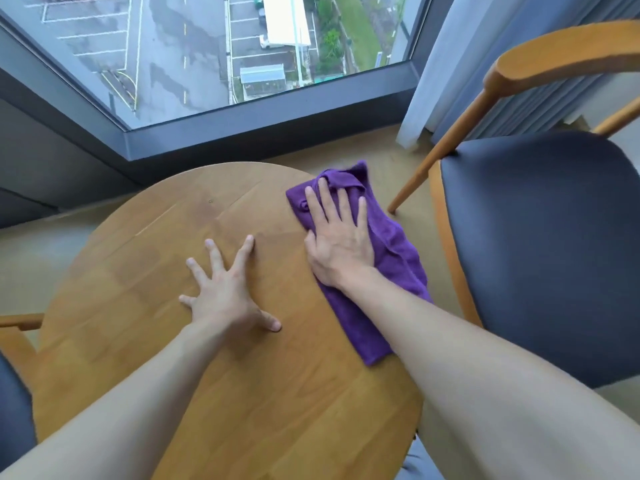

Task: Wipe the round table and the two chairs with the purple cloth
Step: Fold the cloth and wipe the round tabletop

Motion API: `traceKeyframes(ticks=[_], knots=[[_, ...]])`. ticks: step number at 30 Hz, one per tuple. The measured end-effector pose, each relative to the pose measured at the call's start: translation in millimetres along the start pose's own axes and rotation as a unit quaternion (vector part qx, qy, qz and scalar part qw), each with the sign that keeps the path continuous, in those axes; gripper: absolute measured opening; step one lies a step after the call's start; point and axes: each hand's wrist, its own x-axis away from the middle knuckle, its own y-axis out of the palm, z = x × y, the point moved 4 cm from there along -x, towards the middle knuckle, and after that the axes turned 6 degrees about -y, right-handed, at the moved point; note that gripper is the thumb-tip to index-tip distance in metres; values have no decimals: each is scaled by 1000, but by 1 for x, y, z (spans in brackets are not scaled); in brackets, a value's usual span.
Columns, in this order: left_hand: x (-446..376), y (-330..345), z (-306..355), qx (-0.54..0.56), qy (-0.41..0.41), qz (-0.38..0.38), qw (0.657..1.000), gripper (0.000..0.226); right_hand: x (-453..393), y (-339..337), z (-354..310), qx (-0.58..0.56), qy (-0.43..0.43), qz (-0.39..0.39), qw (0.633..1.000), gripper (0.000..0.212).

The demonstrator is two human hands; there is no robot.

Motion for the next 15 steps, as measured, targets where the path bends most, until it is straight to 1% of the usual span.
traceKeyframes(ticks=[1,2,4,6,7,8,10,11,13,15], knots=[[0,0,0,-1,-1,-1,1000,160,5,4,-10,-3,7,2,1000,75],[0,0,-1,-1,-1,-1,1000,160,17,8,-20,-4,-7,-2,1000,76],[0,2,-3,2,4,3,1000,160,56,16,-35,-13,-87,-23,996,78],[0,3,-4,5,8,11,1000,158,104,25,-35,-17,-178,-48,983,80],[1,3,-3,7,8,13,1000,158,126,29,-26,-13,-202,-62,977,80],[1,4,-2,8,7,13,1000,158,144,32,-13,-5,-207,-69,976,81],[3,4,-2,8,8,11,1000,157,158,30,17,29,-189,-62,980,84],[4,5,-3,8,14,12,1000,155,157,27,30,36,-166,-61,984,85],[11,8,-6,17,32,25,999,144,141,17,45,27,-96,-44,994,83],[28,19,1,18,77,49,996,128,123,11,49,4,-7,-23,1000,79]])
